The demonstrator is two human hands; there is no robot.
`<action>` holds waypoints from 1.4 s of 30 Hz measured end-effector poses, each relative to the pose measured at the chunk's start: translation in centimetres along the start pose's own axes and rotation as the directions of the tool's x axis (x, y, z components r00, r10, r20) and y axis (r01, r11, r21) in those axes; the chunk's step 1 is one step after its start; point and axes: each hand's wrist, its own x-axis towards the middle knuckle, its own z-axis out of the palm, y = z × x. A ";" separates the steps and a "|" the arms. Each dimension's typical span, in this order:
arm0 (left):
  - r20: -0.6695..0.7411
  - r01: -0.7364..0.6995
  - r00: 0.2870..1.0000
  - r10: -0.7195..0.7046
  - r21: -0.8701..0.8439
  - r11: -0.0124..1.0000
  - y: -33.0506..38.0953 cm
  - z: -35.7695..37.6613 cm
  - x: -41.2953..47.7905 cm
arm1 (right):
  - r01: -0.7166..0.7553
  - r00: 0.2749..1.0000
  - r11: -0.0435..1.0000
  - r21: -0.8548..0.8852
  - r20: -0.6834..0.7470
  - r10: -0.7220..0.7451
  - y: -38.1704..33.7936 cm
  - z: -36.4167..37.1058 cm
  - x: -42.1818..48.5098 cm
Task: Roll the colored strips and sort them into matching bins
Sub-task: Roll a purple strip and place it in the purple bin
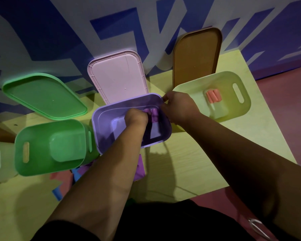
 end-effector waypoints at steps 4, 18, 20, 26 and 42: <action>0.008 0.003 1.000 -0.002 -0.036 0.999 -0.1 -0.6 -0.4 | -0.017 1.000 1.000 0.016 0.012 0.017 -0.4 -0.5 -0.5; 0.065 -0.081 0.990 0.125 -0.462 0.883 -3.2 -6.8 -5.9 | 0.044 0.999 0.999 0.001 -0.027 -0.044 -3.8 -1.0 -5.0; 0.053 -0.107 0.986 0.160 -0.535 0.838 -3.9 -8.1 -8.4 | 0.088 0.996 0.996 0.003 -0.004 -0.088 -4.9 -0.3 -6.2; -0.035 -0.153 0.984 0.175 -0.668 0.729 -9.0 -11.5 -12.0 | 0.066 0.971 0.993 0.098 0.224 -0.087 -8.4 3.0 -10.0; -0.109 -0.004 0.984 -0.137 -0.796 0.606 -29.5 -14.4 -15.4 | 0.249 0.800 0.968 -0.008 0.565 -0.201 -13.6 15.9 -16.1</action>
